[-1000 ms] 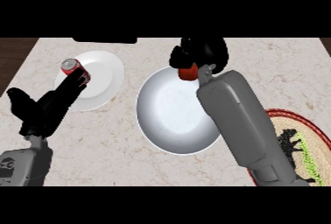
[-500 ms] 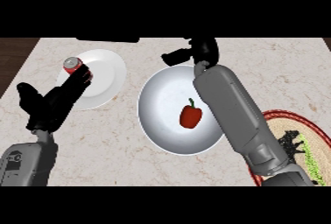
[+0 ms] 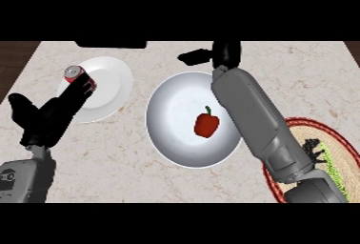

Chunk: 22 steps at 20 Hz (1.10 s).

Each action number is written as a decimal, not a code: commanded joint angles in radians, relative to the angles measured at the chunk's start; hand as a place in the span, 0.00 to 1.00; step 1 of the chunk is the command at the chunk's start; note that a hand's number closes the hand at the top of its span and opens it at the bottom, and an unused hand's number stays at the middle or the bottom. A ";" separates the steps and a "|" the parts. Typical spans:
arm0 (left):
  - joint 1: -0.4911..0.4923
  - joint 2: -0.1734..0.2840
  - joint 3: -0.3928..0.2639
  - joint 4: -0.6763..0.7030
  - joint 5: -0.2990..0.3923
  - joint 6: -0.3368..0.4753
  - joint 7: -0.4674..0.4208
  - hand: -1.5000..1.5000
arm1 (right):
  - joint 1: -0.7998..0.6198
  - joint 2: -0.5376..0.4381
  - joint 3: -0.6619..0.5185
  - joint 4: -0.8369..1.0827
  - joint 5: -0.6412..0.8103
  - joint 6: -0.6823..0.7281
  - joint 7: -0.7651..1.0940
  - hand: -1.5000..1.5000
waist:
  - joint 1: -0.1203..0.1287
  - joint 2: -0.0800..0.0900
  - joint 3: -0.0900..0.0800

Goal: Pick the bell pepper from the placemat and place it in the bowl

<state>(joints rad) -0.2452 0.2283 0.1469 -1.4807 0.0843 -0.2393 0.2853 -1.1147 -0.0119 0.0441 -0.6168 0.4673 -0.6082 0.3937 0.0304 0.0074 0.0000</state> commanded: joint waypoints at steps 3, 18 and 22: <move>0.015 -0.014 0.008 -0.017 -0.026 0.050 0.005 0.50 | 0.109 -0.076 0.014 -0.151 0.046 -0.056 0.048 0.00 | -0.049 -0.017 0.000; 0.086 0.007 0.051 -0.060 0.013 0.034 0.026 0.50 | 0.662 -0.311 0.141 -1.254 -0.083 0.291 0.156 0.00 | -0.099 -0.032 0.001; 0.093 0.009 0.051 -0.037 -0.001 0.036 0.008 0.50 | 0.862 -0.311 0.175 -1.538 -0.200 0.335 0.130 0.00 | -0.110 -0.028 0.002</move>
<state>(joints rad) -0.1572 0.2362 0.1924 -1.5274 0.0869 -0.2082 0.2962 -0.4234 -0.3100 0.1988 -1.8999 0.3510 -0.3093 0.5319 -0.0727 -0.0238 0.0007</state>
